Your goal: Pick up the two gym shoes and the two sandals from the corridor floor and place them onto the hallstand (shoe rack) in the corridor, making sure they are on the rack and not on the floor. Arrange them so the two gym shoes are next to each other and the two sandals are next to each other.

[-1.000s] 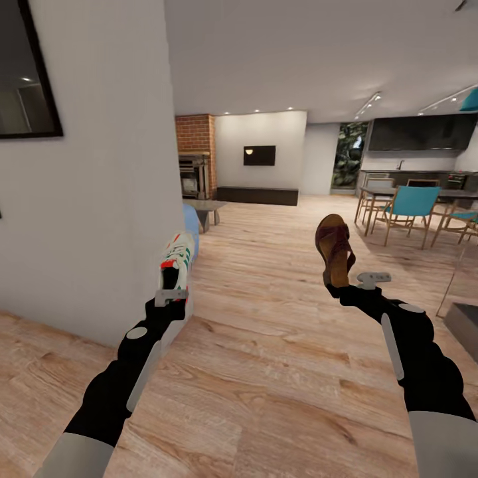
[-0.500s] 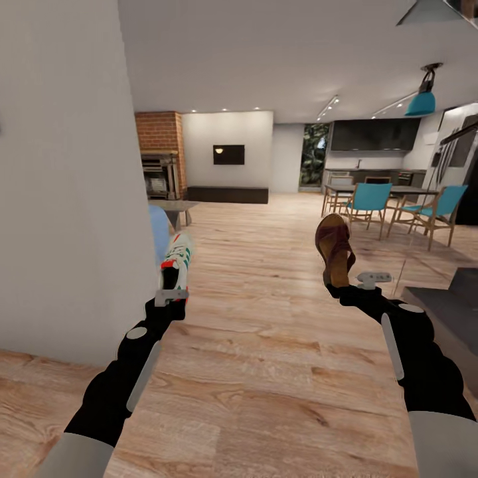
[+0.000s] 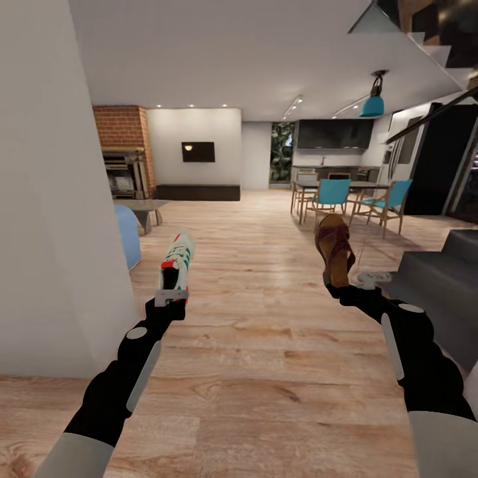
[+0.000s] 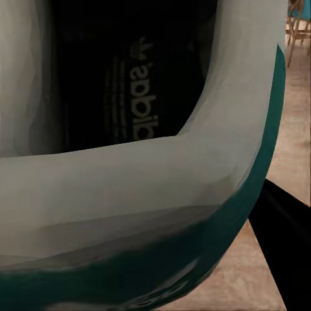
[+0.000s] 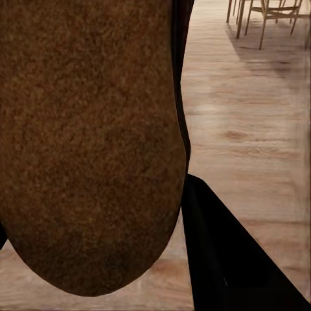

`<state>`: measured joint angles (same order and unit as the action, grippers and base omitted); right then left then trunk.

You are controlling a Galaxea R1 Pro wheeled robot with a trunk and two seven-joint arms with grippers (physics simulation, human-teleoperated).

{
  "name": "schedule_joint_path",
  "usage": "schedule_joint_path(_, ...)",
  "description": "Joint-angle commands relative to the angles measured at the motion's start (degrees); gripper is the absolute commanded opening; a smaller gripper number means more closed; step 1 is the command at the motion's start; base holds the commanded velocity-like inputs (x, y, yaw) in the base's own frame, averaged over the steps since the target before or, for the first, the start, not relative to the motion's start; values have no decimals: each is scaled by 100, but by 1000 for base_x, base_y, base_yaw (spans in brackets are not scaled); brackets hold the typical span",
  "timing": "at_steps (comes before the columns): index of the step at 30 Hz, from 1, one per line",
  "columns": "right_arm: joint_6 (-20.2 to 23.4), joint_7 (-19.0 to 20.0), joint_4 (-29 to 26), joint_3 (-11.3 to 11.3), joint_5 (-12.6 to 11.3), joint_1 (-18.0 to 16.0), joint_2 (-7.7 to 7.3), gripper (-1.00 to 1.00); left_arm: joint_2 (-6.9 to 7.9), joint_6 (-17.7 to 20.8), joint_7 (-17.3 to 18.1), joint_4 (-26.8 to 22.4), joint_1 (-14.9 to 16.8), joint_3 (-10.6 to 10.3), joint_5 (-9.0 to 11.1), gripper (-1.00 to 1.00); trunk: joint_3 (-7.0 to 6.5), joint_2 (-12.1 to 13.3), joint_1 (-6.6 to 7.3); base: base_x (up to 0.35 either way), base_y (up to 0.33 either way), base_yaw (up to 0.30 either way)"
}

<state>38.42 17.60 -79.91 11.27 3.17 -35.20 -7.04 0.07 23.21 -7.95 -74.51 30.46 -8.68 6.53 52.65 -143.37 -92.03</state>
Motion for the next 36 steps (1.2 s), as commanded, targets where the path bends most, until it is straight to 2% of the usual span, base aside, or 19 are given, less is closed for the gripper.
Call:
schedule_joint_path(1,34,24,-7,7,9,-5,1,-100,2,25,-42,-8,4,-10,59,-100,10,-3,5,-326,0,-284)
schedule_joint_path(22,34,24,-7,6,9,-5,1,-100,2,21,-43,-6,4,-13,53,-100,91,-3,5,-325,0,-284)
schedule_joint_path(36,34,24,-7,6,9,-5,1,-100,2,21,-42,-9,4,-13,55,-100,144,-3,5,-23,0,-284)
